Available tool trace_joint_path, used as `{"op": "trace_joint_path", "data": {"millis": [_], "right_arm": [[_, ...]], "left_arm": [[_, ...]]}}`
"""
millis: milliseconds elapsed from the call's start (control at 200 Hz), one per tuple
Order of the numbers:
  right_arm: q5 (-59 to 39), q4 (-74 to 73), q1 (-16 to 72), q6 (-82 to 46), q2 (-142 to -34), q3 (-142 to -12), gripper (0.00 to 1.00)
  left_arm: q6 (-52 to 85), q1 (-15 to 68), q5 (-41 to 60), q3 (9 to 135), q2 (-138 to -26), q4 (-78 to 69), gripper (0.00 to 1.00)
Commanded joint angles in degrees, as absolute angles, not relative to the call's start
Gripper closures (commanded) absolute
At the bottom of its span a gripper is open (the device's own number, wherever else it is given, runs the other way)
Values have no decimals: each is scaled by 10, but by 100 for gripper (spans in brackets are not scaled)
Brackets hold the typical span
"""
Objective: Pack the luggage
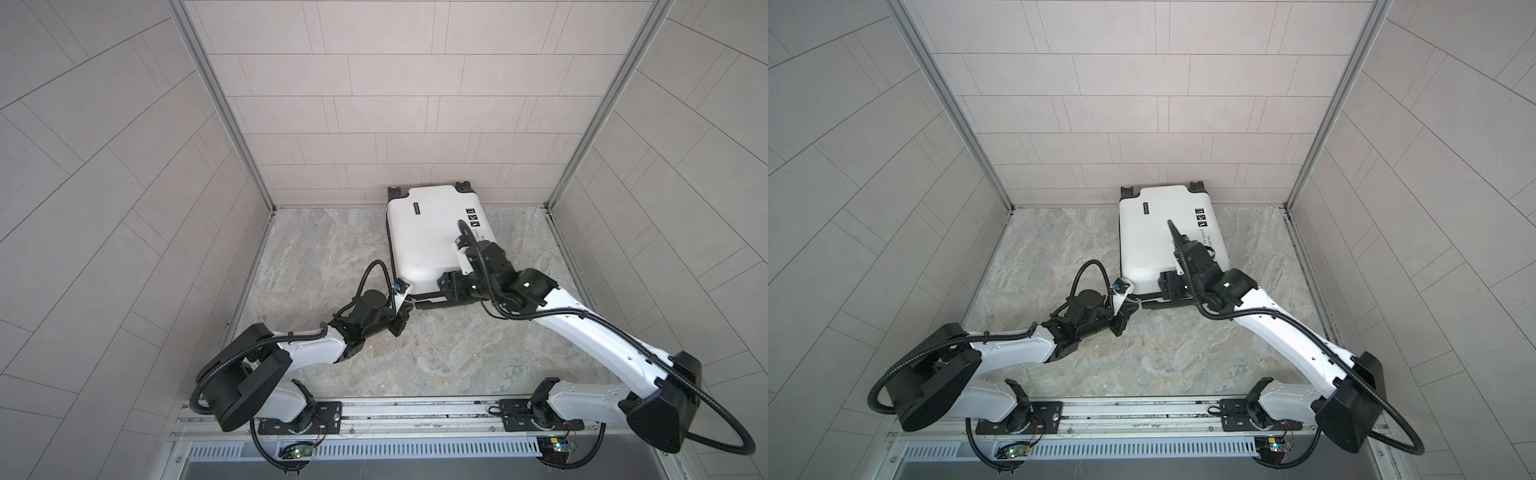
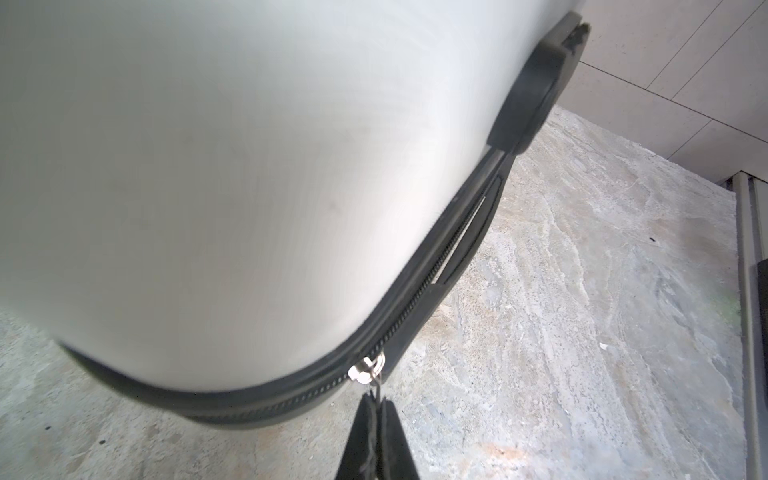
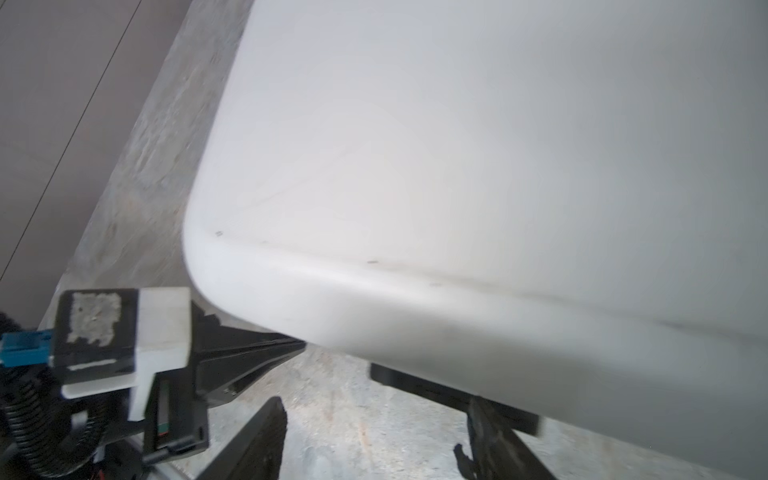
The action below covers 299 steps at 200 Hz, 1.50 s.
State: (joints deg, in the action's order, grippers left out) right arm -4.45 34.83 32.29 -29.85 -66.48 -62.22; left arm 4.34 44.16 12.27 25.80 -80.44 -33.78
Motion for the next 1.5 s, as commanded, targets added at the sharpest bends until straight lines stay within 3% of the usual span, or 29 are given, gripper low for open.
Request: {"op": "trace_joint_path", "data": {"millis": [0, 195, 325, 450, 811, 1491], "right_arm": [[-42, 381, 242, -296, -620, -578, 22], [-119, 319, 58, -325, -581, -532, 15], [-151, 292, -44, -357, -626, -532, 16], [-189, 265, -83, -360, -702, -547, 19], [-248, 268, -82, -314, -867, -606, 26], [-236, 206, 39, -346, -831, -508, 28]], "left_arm": [[46, 444, 113, 257, -812, -377, 100], [45, 444, 108, 257, -812, -378, 100], [43, 444, 107, 258, -805, -371, 100], [38, 444, 108, 263, -800, -356, 100], [34, 445, 106, 266, -785, -341, 100], [10, 524, 63, 315, -773, -283, 100]]}}
